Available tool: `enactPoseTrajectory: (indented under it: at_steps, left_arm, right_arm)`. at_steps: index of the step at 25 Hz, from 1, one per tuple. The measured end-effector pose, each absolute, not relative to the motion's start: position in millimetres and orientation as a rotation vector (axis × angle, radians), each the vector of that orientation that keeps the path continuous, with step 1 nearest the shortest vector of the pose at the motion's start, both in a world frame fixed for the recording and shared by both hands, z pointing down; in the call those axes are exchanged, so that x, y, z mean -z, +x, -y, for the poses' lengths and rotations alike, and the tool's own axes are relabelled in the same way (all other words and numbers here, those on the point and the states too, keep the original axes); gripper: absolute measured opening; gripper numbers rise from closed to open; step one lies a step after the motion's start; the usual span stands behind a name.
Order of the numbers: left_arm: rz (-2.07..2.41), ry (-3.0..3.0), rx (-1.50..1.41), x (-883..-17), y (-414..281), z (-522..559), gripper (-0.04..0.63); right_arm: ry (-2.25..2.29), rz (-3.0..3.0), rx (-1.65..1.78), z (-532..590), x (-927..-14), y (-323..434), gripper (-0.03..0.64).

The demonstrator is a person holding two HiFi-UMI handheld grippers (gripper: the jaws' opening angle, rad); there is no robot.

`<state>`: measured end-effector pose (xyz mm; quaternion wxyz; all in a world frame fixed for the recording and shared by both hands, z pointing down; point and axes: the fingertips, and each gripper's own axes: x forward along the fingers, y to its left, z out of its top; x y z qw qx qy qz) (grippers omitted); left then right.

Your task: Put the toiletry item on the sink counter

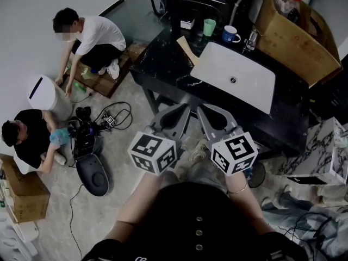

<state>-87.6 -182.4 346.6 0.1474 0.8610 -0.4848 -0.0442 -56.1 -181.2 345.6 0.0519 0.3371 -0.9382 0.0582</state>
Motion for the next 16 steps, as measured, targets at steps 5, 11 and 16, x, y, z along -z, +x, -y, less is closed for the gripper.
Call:
enactPoseTrajectory:
  at_steps: [5,11,16]
  left_arm:
    - [1.384,2.481,0.105,-350.2,-83.7,180.5,0.014]
    - [1.395,2.477,0.107,-349.0,-86.2,181.0,0.014]
    - [1.399,2.474,0.109,-347.3,-88.5,181.6,0.014]
  right_arm:
    - [1.038,2.855,-0.18,181.3,-345.7,-52.7,0.003]
    - [1.049,2.855,-0.194,181.8,-347.2,-50.6,0.003]
    - [1.051,2.856,-0.198,182.0,-346.4,-51.6,0.003]
